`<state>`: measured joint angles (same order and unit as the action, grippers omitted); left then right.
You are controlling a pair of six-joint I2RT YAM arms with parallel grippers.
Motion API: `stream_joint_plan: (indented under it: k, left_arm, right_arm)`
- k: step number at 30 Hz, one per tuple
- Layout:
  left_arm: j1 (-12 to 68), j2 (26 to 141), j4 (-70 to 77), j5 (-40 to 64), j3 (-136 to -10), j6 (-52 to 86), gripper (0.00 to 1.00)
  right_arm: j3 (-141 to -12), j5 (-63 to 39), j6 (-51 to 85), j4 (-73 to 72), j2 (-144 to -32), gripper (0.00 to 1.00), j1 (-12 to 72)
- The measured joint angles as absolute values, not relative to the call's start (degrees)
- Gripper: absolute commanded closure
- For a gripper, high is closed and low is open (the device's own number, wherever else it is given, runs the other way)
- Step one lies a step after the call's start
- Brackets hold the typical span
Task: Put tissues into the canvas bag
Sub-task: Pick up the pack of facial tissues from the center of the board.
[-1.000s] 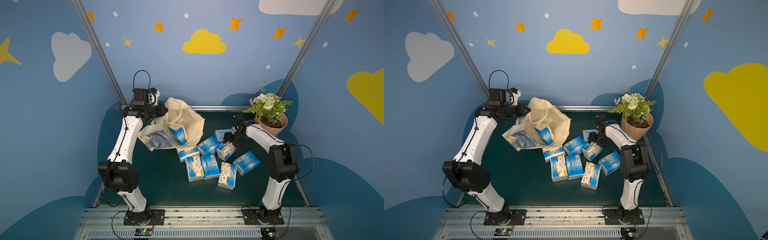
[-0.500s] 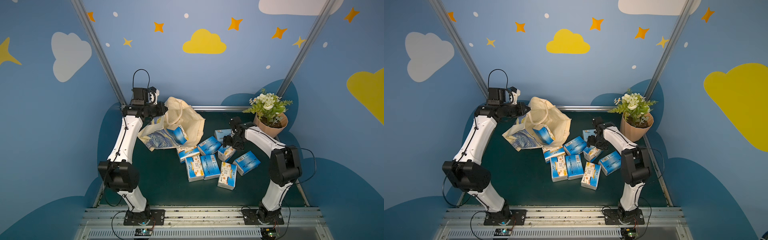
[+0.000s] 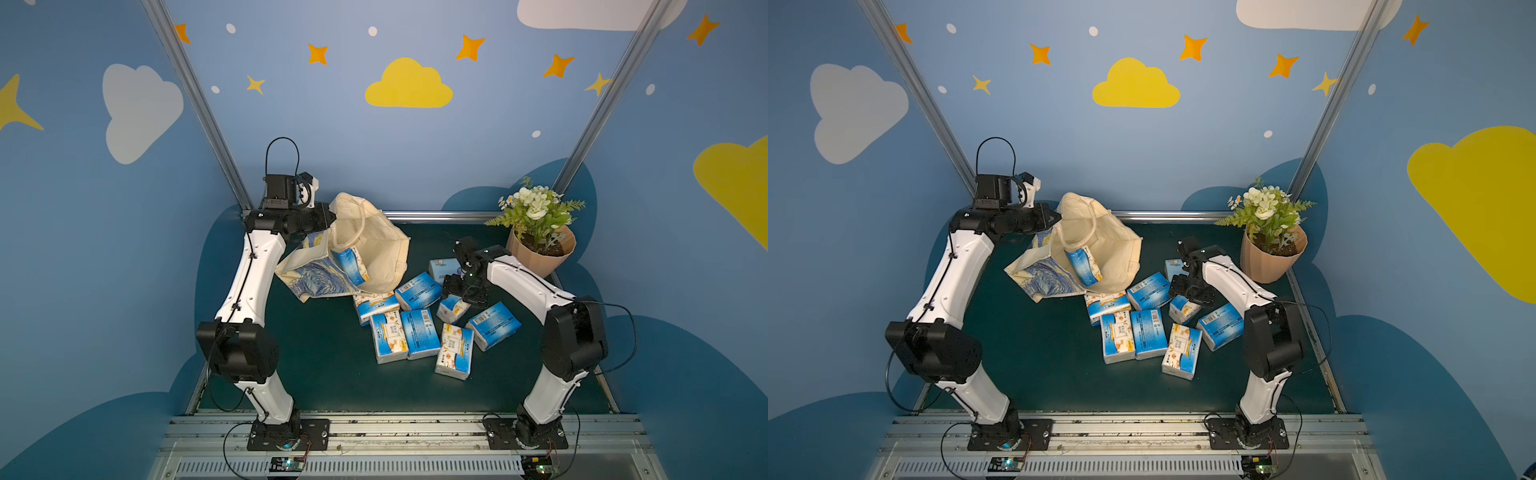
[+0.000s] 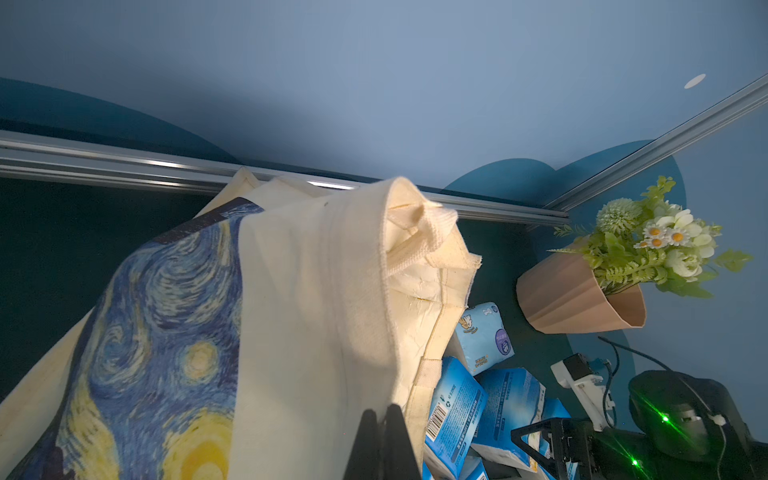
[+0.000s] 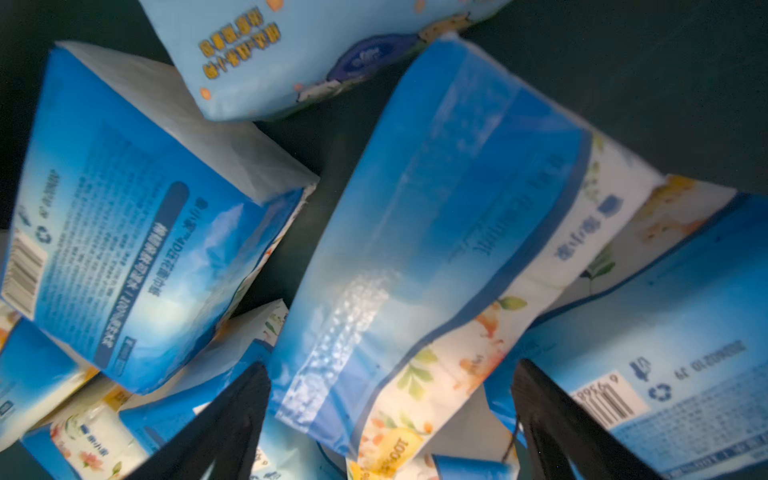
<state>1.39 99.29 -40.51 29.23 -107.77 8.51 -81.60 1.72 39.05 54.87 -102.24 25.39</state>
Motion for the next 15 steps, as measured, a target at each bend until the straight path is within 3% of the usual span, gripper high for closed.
stream_joint_plan:
  k: [5,15]
  left_arm:
    - [1.4,99.3,-40.6,29.2,-107.8,7.8,0.96]
    - [1.2,101.6,-41.5,29.4,-111.4,7.3,0.96]
  right_arm:
    - [-77.2,2.3,42.1,54.5,-99.8,0.08,25.6]
    - [-80.2,1.7,42.7,54.1,-103.3,0.08,25.1]
